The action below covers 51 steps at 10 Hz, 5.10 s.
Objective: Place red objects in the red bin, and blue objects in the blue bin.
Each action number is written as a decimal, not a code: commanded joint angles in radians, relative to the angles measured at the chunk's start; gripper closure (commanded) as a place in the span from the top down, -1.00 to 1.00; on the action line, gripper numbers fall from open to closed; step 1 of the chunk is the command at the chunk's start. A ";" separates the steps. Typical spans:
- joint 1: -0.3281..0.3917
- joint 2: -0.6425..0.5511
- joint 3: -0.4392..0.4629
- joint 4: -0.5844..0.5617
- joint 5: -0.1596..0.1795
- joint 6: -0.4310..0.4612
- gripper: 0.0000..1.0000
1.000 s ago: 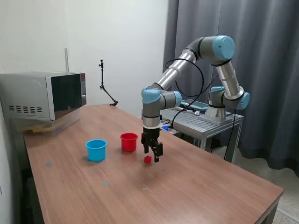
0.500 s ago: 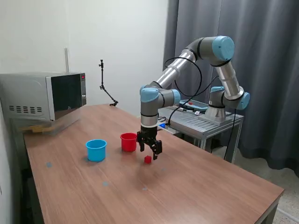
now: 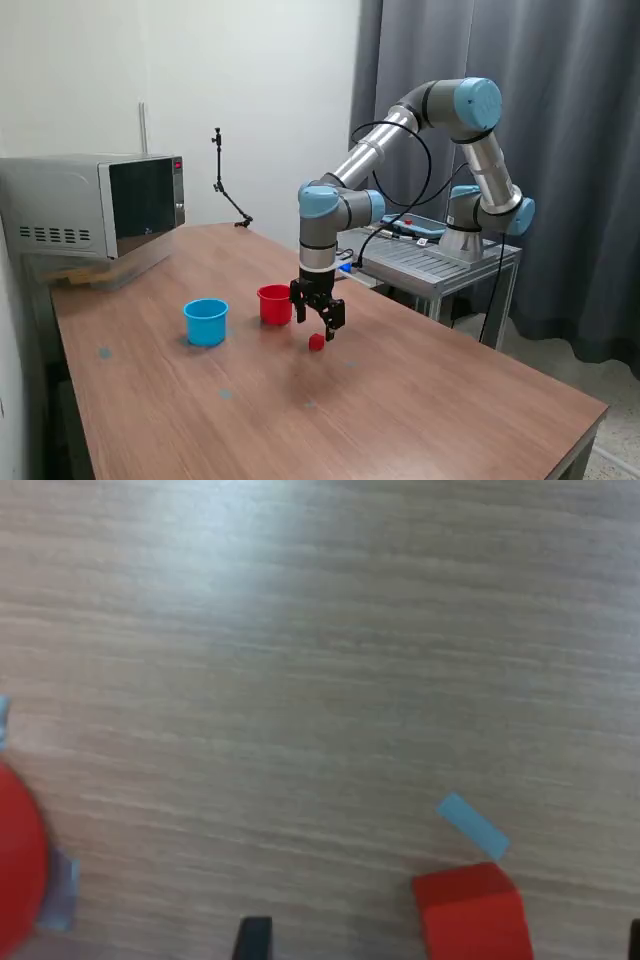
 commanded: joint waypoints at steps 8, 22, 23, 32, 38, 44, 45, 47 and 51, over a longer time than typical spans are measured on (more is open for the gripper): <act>0.019 0.054 -0.022 0.016 0.026 -0.028 1.00; 0.008 0.052 -0.037 0.025 0.016 -0.025 -1.00; 0.008 0.052 -0.037 0.036 0.016 -0.027 -1.00; 0.005 -0.020 -0.036 0.045 0.026 -0.021 -1.00; 0.006 -0.074 -0.020 0.085 0.017 -0.012 -1.00; -0.099 -0.124 -0.017 0.085 -0.064 0.071 -1.00; -0.113 -0.136 -0.019 0.085 -0.066 0.073 -1.00; -0.135 -0.141 -0.013 0.085 -0.082 0.077 -1.00; -0.161 -0.141 0.009 0.112 -0.089 0.097 -1.00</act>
